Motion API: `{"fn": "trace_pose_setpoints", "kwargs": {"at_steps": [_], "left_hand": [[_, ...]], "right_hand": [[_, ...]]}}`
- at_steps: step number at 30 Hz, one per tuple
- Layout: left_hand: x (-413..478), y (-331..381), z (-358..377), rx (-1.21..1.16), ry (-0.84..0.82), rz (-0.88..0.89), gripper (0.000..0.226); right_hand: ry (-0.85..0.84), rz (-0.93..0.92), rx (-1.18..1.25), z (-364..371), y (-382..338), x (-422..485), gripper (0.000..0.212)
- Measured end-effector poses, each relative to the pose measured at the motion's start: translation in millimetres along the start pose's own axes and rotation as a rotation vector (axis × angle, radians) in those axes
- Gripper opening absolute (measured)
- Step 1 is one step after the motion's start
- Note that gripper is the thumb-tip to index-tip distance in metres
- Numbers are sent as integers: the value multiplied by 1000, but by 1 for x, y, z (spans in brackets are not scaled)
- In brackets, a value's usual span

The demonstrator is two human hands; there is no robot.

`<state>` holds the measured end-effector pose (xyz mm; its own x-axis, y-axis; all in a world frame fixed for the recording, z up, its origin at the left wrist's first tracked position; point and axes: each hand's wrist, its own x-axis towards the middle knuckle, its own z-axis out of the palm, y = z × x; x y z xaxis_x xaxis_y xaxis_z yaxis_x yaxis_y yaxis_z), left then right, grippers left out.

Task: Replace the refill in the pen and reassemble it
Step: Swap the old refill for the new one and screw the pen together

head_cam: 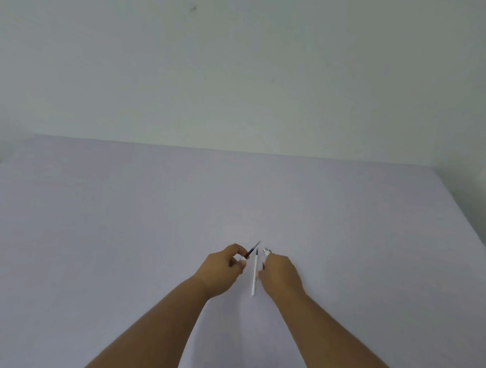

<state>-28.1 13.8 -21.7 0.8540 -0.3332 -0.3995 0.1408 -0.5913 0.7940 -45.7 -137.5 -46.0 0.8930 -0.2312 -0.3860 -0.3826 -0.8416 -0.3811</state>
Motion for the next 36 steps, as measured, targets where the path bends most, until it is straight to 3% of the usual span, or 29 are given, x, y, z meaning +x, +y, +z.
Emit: {"fn": "trace_pose_setpoints", "kwargs": {"at_steps": [4,6,8,11,14,17,21,23,25,27,33,36], "left_hand": [[1,-2,0,28,-5,-2,11],[2,-1,-1,32,-2,-4,11],[3,-1,-1,38,-4,-7,11],[3,0,1,40,-12,-13,11],[4,3,5,39,-18,-4,11],[5,7,9,23,-25,-4,14],[4,5,9,16,-14,-30,18],[3,3,8,12,8,-50,24],[2,-1,7,-5,33,-69,30],[2,-3,8,-32,50,-89,33],[3,-7,10,-89,92,-125,13],[2,-8,10,-78,101,-130,8]], "right_hand": [[-31,17,19,0,2,-2,21],[-14,19,40,-3,2,-3,7],[24,48,89,-8,2,-4,11],[86,91,429,-20,1,-5,22],[-53,127,889,-32,-4,-9,13],[-119,118,950,-33,-4,-6,12],[94,256,1168,-44,5,9,27],[177,273,970,-48,19,16,34],[136,243,551,-47,31,18,36],[84,220,306,-41,37,18,35],[87,264,296,-27,39,22,45],[105,270,356,-26,38,21,26]]}}
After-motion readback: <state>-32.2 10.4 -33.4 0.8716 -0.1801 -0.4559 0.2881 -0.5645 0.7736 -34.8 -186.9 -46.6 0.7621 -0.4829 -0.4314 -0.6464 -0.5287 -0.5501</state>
